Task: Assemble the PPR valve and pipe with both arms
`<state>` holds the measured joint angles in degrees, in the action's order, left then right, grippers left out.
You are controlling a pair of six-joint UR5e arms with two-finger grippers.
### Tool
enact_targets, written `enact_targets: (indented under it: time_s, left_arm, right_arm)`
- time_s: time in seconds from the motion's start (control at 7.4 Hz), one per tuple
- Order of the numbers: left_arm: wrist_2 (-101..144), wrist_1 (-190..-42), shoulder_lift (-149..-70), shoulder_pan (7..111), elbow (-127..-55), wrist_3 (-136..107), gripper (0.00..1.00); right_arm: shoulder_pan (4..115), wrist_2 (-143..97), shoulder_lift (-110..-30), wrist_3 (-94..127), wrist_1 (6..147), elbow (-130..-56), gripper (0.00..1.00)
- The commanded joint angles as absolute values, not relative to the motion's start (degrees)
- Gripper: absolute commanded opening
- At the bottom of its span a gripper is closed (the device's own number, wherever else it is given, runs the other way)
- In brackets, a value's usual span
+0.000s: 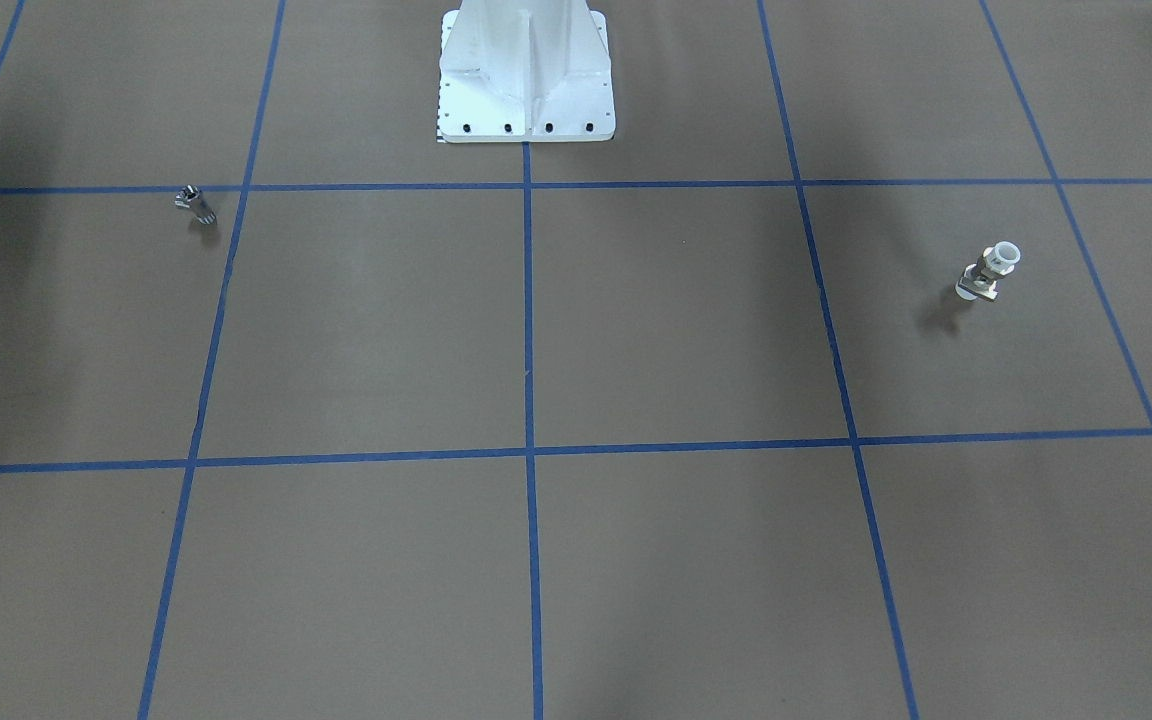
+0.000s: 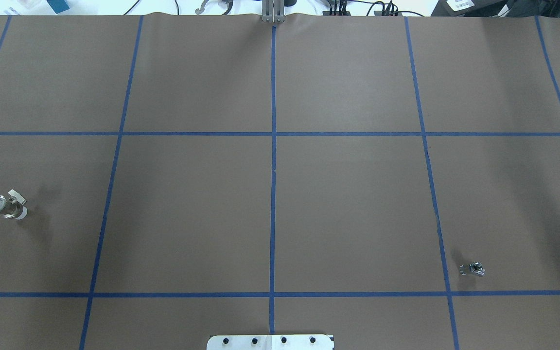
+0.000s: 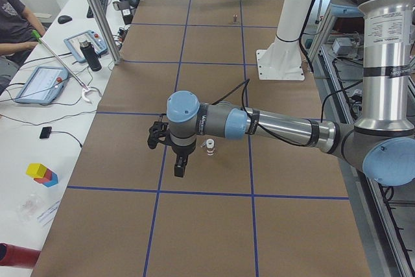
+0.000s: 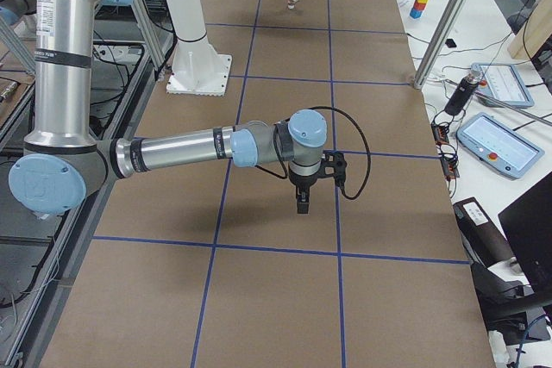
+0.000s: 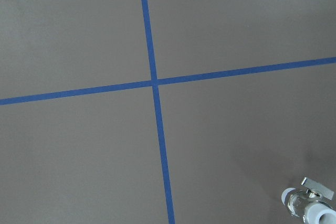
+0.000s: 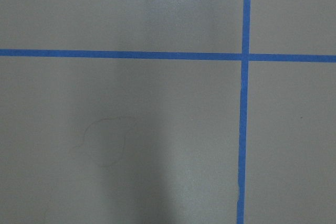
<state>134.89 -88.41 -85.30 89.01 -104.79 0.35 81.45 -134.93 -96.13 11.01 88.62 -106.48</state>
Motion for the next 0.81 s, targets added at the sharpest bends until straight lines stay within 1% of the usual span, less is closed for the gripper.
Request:
enact_targets:
  time_s: [0.0,0.14,0.41,0.68]
  left_arm:
    - [135.0,-89.2,-85.2,88.6,-105.2,0.3,1.0]
    - [134.8,-92.1,-85.2,85.1,-104.9,-4.5,1.0]
    - [132.6,-104.9,-85.2,71.8,-105.1,-27.1,1.0]
    - [127.4,-109.3,-83.6,65.3,-106.3,-32.0,0.99]
  right_arm:
    - [79.4,-135.3,-96.1,11.1,87.1,-106.8,1.0]
    - [78.3,-136.1,-96.1,11.5,85.2,-106.6,1.0]
    - [76.8,-136.1,-96.2,11.5,84.6,-106.4,1.0]
    - [76.1,-136.0,-96.1,11.3,84.6,-106.5,1.0]
